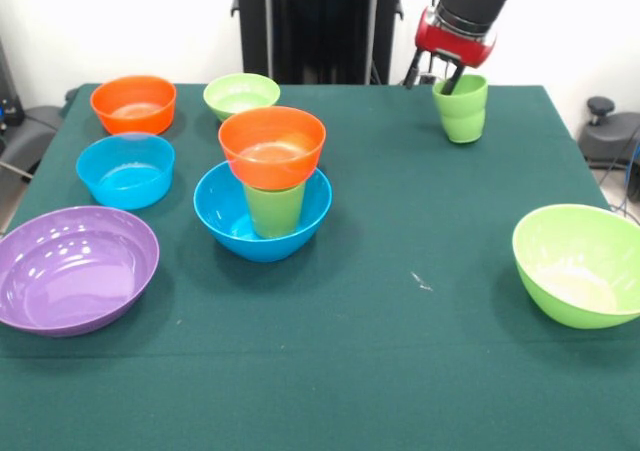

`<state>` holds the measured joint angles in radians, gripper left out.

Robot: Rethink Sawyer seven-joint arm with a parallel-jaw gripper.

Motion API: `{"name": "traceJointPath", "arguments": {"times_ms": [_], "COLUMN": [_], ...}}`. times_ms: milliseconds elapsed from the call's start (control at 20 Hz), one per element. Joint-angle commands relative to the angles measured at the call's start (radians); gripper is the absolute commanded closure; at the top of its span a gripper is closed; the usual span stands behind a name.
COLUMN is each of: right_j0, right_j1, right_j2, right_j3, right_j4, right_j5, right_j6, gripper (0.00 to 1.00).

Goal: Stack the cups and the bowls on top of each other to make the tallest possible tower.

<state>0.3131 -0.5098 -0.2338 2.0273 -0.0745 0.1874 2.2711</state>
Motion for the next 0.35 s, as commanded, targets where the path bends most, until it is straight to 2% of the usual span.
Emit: {"name": "traceJointPath", "arguments": {"times_ms": [50, 350], "right_j0": [-0.026, -0.025], "right_j1": [0.032, 0.030], "right_j2": [0.079, 0.079], "right_j3": [-0.058, -0.057], "right_j4": [0.025, 0.023], "right_j5": [-0.052, -0.050], "right_j6": [0.116, 0.114], "gripper": [0.00, 0.00]}}
